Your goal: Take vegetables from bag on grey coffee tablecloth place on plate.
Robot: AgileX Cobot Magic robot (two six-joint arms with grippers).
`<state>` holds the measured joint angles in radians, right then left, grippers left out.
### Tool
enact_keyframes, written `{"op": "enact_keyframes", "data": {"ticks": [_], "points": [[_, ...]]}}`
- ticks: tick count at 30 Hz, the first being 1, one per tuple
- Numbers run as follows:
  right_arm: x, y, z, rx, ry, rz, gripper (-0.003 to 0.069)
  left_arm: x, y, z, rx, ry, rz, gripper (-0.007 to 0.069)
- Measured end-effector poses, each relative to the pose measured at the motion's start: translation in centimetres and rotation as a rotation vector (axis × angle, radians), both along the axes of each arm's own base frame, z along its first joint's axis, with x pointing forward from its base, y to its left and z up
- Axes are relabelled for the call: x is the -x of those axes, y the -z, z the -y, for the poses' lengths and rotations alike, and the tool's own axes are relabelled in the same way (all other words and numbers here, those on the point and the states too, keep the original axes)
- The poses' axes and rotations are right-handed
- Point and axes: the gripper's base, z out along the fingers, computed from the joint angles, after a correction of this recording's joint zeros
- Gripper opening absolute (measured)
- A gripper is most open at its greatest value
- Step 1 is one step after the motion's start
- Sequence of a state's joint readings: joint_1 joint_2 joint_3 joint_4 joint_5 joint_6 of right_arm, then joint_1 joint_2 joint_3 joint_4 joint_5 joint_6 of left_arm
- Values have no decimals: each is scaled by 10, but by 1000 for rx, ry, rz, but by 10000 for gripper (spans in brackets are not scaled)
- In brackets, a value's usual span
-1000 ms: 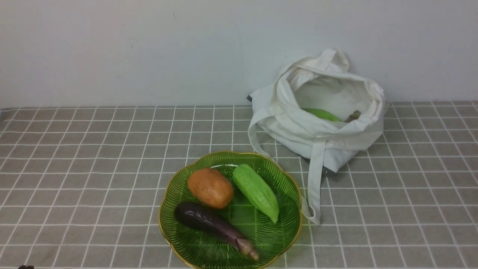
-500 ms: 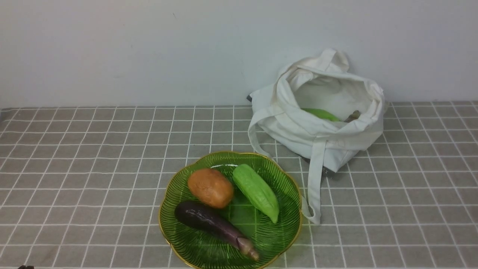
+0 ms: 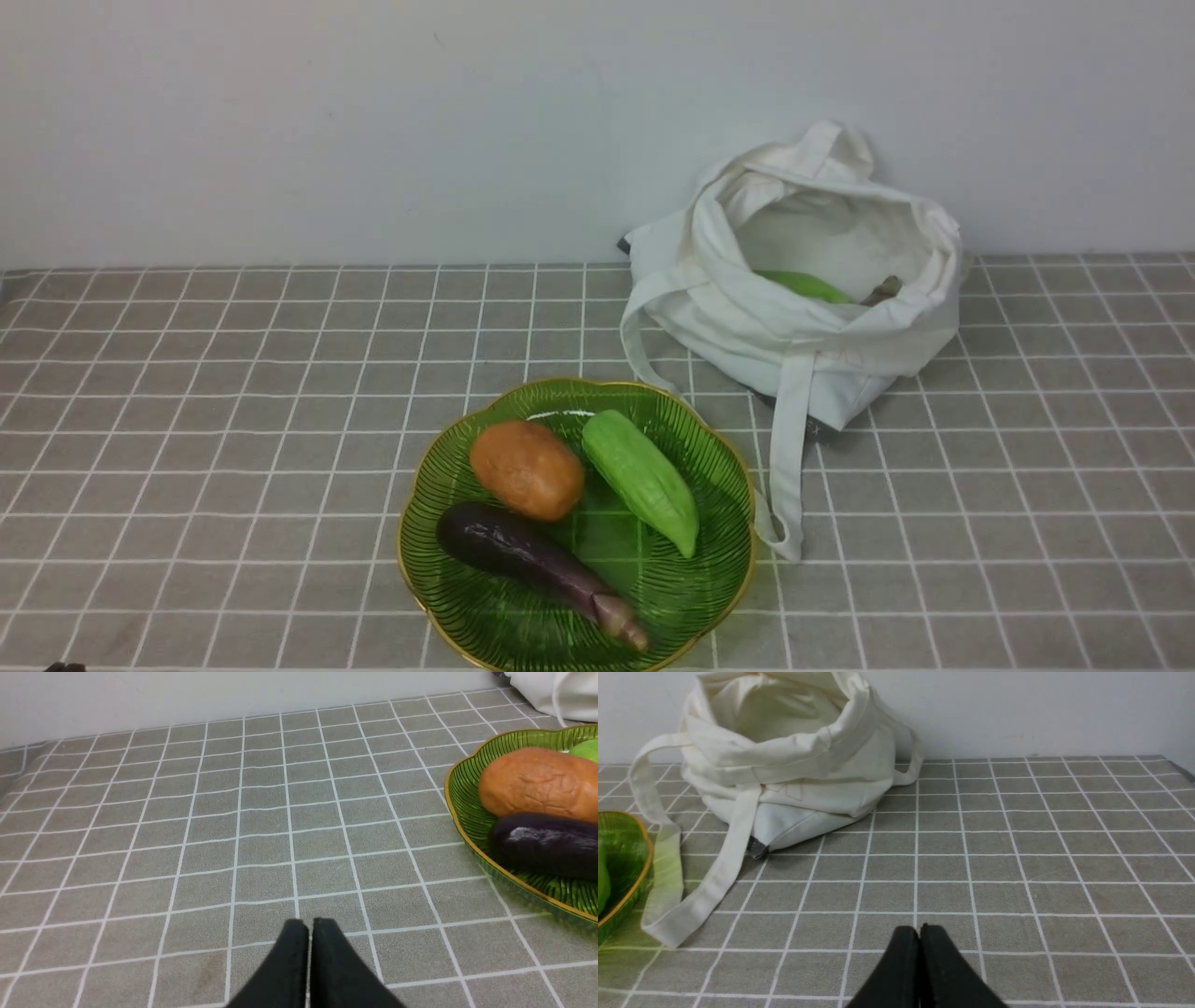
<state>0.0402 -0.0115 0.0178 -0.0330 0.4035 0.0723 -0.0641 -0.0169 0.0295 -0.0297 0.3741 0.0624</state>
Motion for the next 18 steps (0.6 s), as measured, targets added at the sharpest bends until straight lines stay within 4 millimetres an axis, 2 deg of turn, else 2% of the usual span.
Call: {"op": "enact_keyframes", "data": {"ticks": [18], "points": [[0,0,-1,4,-20,1,-15,0,0,0,0,0,0,-5]]}}
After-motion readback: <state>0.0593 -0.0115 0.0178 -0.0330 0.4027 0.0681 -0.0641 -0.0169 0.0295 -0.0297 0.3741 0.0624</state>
